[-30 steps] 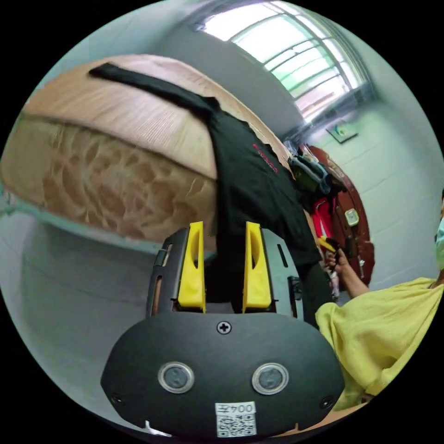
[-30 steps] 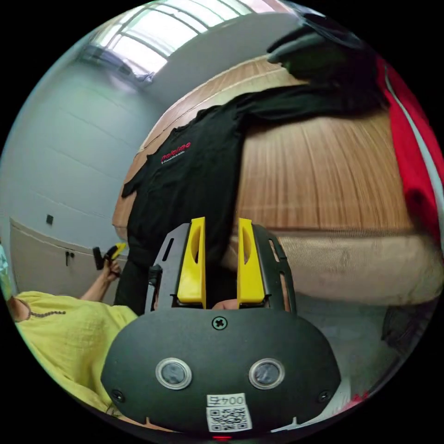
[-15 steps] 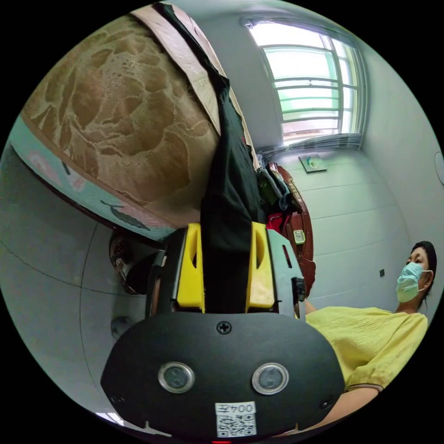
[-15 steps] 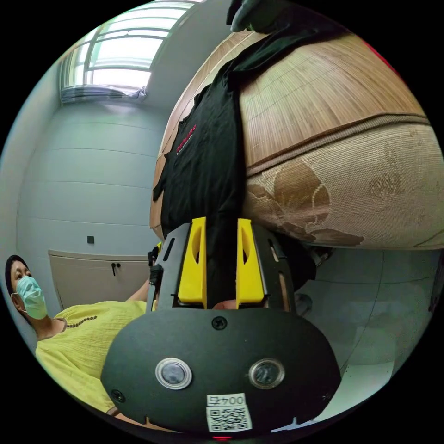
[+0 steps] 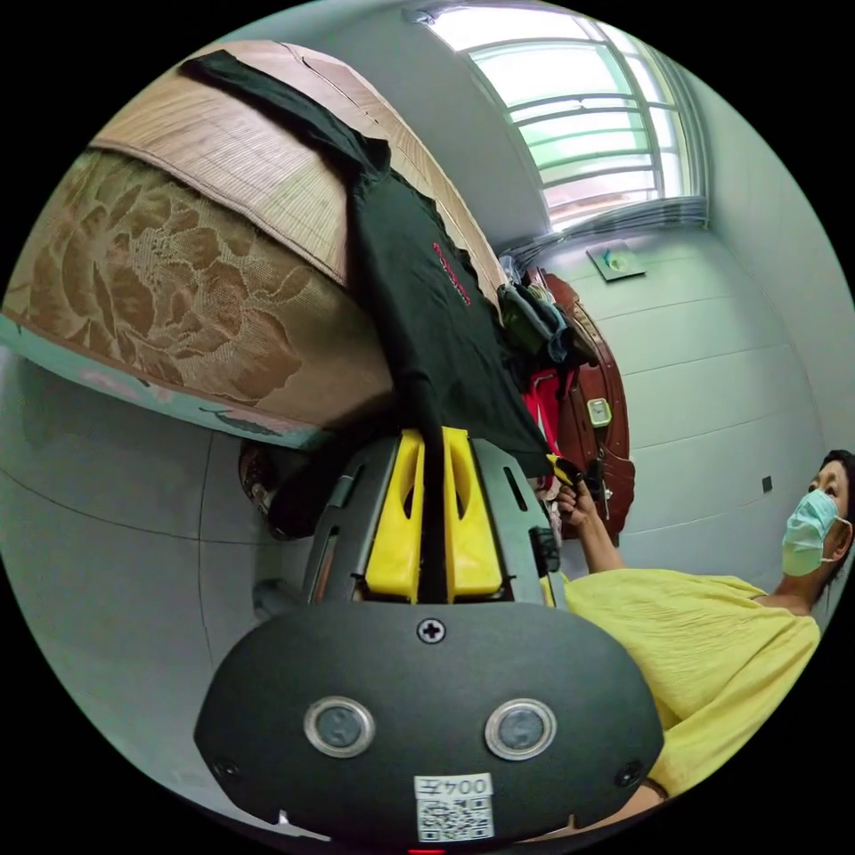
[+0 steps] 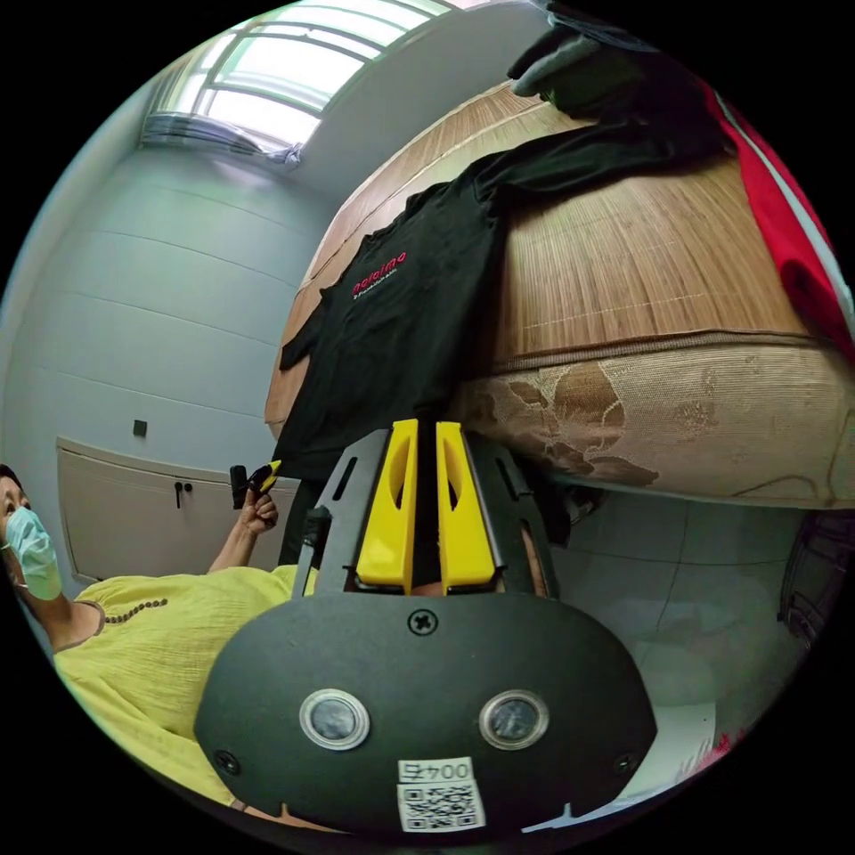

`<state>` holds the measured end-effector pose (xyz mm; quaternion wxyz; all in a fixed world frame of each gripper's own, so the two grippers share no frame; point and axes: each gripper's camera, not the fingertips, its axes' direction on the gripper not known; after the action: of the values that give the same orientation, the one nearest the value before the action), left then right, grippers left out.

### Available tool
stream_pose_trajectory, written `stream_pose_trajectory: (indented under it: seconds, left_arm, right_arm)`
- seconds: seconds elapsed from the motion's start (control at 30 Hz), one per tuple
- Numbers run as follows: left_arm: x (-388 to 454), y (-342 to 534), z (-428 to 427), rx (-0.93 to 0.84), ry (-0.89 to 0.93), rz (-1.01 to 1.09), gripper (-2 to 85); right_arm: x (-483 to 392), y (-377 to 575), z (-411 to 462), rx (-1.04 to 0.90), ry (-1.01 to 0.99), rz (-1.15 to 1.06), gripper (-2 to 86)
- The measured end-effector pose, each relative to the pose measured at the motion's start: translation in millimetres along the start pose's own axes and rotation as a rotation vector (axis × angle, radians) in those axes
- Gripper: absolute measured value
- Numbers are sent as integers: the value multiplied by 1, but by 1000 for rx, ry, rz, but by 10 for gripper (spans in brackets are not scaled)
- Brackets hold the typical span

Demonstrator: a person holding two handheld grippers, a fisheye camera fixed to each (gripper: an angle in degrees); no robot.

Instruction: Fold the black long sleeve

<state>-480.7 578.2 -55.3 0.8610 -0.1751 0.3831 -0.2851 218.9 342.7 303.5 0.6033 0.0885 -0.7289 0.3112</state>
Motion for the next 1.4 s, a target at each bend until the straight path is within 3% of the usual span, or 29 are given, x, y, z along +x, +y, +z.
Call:
stream_pose_trajectory:
  seconds: [0.47,0.6,0.7,0.83,0.97,1.17,1.4]
  left_arm:
    - [10,70,-10,-68,-24,-63,36]
    - [19,66,-21,-53,-76,-63,37]
    - [46,47,-41,31,-192,6,41]
    - [85,-17,-36,161,-298,127,54]
    - [111,-117,18,110,-526,219,66]
    - [126,-259,72,76,-749,285,67]
    - [127,-366,118,70,-885,248,69]
  right_arm:
    - [25,131,42,-50,49,107,50]
    - [24,141,34,43,163,164,56]
    - [-10,121,30,156,272,64,79]
    - [-71,48,102,211,335,-137,113]
    - [-111,-36,226,187,433,-268,133]
    - [-111,-136,358,134,517,-264,139]
    - [-87,-167,460,55,613,-294,129]
